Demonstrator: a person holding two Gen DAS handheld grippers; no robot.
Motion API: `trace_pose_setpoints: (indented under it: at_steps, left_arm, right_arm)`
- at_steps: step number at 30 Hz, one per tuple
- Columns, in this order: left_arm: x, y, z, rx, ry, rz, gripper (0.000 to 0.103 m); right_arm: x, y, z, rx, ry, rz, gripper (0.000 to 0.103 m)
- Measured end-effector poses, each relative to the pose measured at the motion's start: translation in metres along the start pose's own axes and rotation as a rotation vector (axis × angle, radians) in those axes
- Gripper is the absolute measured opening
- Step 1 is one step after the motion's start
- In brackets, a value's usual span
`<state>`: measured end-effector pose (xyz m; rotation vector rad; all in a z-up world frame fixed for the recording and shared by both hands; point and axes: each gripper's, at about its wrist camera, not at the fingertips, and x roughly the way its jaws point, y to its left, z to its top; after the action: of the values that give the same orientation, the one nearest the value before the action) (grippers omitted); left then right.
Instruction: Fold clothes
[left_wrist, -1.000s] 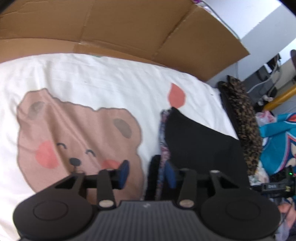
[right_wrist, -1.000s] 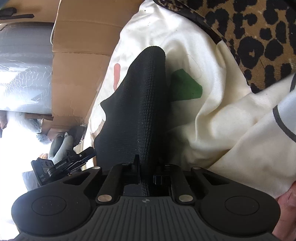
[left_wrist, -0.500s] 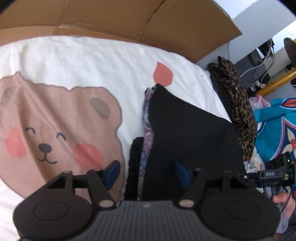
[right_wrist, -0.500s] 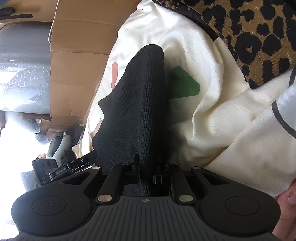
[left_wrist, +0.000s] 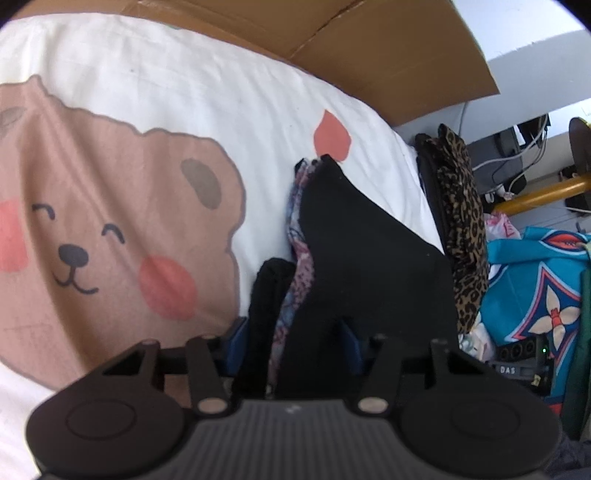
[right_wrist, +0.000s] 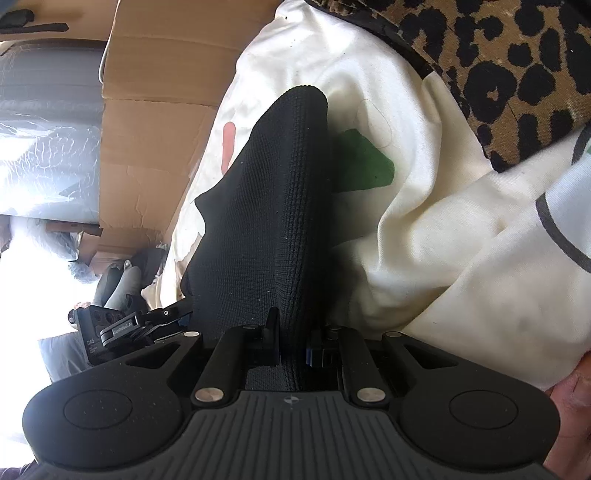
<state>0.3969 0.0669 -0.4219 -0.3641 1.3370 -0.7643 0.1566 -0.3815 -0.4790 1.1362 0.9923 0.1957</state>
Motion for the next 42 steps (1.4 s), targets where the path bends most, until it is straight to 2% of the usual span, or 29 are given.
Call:
trace_pose_setpoints:
  at_steps: [5, 9, 11, 12, 14, 17, 20, 23, 24, 25, 26, 28, 29, 30, 33, 35, 36, 38, 42]
  left_arm:
    - [-0.003, -0.004, 0.000, 0.000, 0.003, -0.033, 0.042]
    - [-0.006, -0.003, -0.002, -0.009, -0.002, -0.066, 0.038]
    - [-0.004, -0.004, -0.002, 0.015, -0.003, -0.046, 0.045]
    - [-0.002, -0.005, -0.001, 0.023, 0.002, -0.030, 0.050]
    - [0.000, -0.003, 0.003, 0.007, 0.015, -0.029, 0.067]
    - [0.006, 0.003, 0.009, -0.023, 0.033, -0.058, 0.076]
    - [0.010, 0.004, 0.013, -0.029, 0.042, -0.097, 0.086]
    - [0.016, -0.001, 0.017, 0.000, 0.056, -0.108, 0.087]
    - [0.018, -0.003, 0.018, 0.009, 0.060, -0.112, 0.086]
    - [0.020, -0.004, 0.020, 0.014, 0.065, -0.117, 0.075]
    - [0.022, -0.004, 0.022, 0.012, 0.073, -0.116, 0.061]
    - [0.026, -0.006, 0.023, 0.023, 0.091, -0.104, 0.057]
    - [0.025, -0.009, 0.024, 0.044, 0.092, -0.102, 0.052]
    - [0.023, -0.011, 0.025, 0.060, 0.093, -0.105, 0.050]
    - [0.018, -0.009, 0.026, 0.046, 0.084, -0.149, 0.048]
    - [0.023, -0.005, 0.027, 0.021, 0.098, -0.142, 0.055]
    - [0.026, -0.004, 0.028, 0.007, 0.107, -0.137, 0.057]
    - [0.032, -0.004, 0.028, -0.001, 0.113, -0.138, 0.066]
    - [0.042, -0.005, 0.029, -0.011, 0.109, -0.182, 0.079]
  right_arm:
    - [-0.006, 0.003, -0.001, 0.003, -0.040, 0.032, 0.008]
    - [-0.015, 0.008, 0.000, -0.009, -0.052, 0.047, 0.008]
    - [-0.016, 0.007, 0.000, -0.017, -0.053, 0.033, 0.009]
    - [-0.014, 0.006, 0.001, -0.016, -0.048, 0.017, 0.013]
    - [-0.009, 0.001, 0.001, 0.003, -0.038, -0.007, 0.014]
    - [-0.004, -0.002, 0.002, 0.004, -0.032, -0.008, 0.026]
    - [-0.001, -0.003, 0.005, -0.002, -0.033, 0.000, 0.027]
    - [0.001, -0.004, 0.008, -0.009, -0.038, 0.011, 0.028]
    - [0.002, -0.005, 0.008, -0.006, -0.040, 0.017, 0.028]
    - [0.003, -0.006, 0.008, -0.003, -0.043, 0.022, 0.028]
    - [0.004, -0.007, 0.008, 0.000, -0.046, 0.027, 0.028]
    - [0.005, -0.006, 0.008, -0.002, -0.045, 0.036, 0.028]
    - [0.004, -0.005, 0.008, -0.007, -0.044, 0.039, 0.026]
    - [0.003, -0.002, 0.007, -0.016, -0.045, 0.043, 0.019]
    - [-0.003, 0.006, 0.005, -0.047, -0.051, 0.071, 0.017]
    - [-0.006, 0.010, 0.004, -0.061, -0.056, 0.081, 0.019]
    - [-0.005, 0.008, 0.004, -0.055, -0.056, 0.070, 0.020]
    - [-0.002, 0.001, 0.005, -0.036, -0.059, 0.046, 0.022]
    - [0.003, -0.009, 0.008, 0.020, -0.070, 0.053, 0.026]
